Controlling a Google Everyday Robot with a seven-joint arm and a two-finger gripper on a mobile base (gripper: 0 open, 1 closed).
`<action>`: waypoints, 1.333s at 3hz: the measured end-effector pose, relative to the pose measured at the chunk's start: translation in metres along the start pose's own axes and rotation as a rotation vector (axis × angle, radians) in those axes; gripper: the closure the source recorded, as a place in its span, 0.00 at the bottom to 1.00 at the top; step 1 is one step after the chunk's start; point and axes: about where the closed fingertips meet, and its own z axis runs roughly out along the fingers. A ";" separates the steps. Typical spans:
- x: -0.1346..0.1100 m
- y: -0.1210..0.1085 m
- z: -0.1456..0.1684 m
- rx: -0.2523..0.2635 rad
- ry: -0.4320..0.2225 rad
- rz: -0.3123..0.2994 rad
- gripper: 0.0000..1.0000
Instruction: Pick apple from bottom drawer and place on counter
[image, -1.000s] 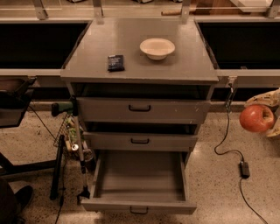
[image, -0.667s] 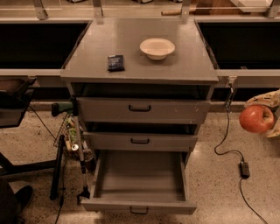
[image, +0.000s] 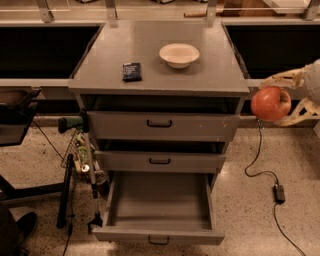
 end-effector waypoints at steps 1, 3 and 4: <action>-0.030 -0.056 0.006 0.058 -0.030 -0.037 1.00; 0.019 -0.130 0.061 0.085 0.015 0.174 1.00; 0.066 -0.140 0.075 0.099 0.090 0.345 1.00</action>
Offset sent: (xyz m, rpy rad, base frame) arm 0.1429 0.0958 0.0482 0.1339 -0.0063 -0.1111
